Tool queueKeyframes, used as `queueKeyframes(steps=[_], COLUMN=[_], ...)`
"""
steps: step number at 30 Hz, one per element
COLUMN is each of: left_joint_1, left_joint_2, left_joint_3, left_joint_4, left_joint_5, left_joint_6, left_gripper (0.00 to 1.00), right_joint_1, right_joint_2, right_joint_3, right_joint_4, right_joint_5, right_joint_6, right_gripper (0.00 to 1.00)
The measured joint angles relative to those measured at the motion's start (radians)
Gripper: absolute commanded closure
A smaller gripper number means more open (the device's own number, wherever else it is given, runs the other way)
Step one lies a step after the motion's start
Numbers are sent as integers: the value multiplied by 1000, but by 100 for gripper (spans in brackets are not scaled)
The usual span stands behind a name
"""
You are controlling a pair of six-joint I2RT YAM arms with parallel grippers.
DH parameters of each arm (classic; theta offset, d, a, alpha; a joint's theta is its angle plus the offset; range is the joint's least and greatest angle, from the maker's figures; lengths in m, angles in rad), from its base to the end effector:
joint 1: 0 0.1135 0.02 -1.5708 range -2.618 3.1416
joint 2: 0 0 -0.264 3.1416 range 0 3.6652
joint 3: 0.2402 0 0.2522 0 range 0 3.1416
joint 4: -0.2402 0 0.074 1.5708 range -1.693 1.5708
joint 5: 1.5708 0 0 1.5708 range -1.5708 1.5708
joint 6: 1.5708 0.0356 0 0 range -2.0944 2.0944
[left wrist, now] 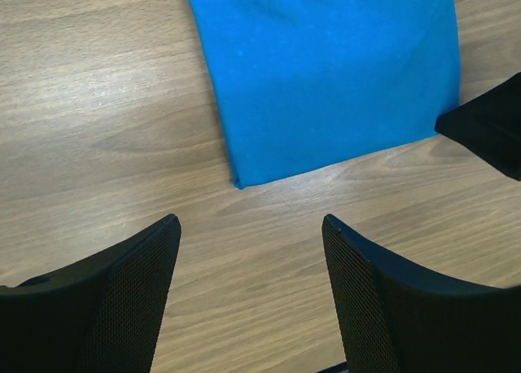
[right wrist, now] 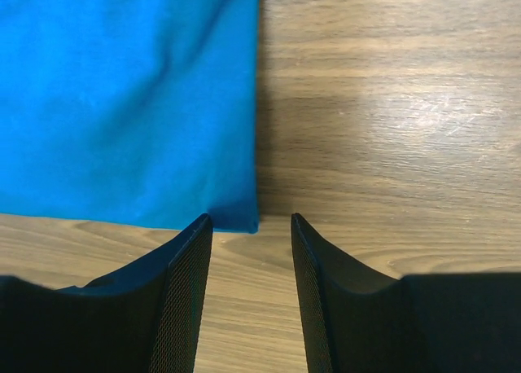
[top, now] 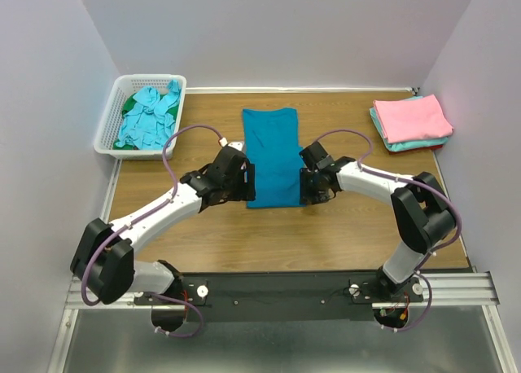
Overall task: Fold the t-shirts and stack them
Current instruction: Fold the tshirt
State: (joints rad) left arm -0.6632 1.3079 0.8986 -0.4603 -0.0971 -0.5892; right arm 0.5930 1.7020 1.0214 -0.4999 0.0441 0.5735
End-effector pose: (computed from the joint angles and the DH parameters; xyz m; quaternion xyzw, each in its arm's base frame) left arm 0.2154 -0.1639 0.2424 0.0181 0.9380 -0.1641 0.3047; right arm 0.2699 0.1800 0.1664 -0.0053 0.9808 0.0887 0.1737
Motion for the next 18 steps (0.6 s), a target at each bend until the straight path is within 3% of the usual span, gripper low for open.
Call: queueKeyframes(steps=[11,18], left_joint_1=[-7,-14], left_joint_2=[85,134], left_joint_3=[34,44], left_joint_4=[-3,-18], left_joint_5=[0,-1], left_joint_6=[-3,-3], left_gripper=[24,25], right_joint_1=[34,59], right_joint_2=[37,52], right_joint_3=[32,47], right_joint_4=[-26,-29], right_joint_5=[17,39], right_joint_6=[-1,-2], right_gripper=[50,68])
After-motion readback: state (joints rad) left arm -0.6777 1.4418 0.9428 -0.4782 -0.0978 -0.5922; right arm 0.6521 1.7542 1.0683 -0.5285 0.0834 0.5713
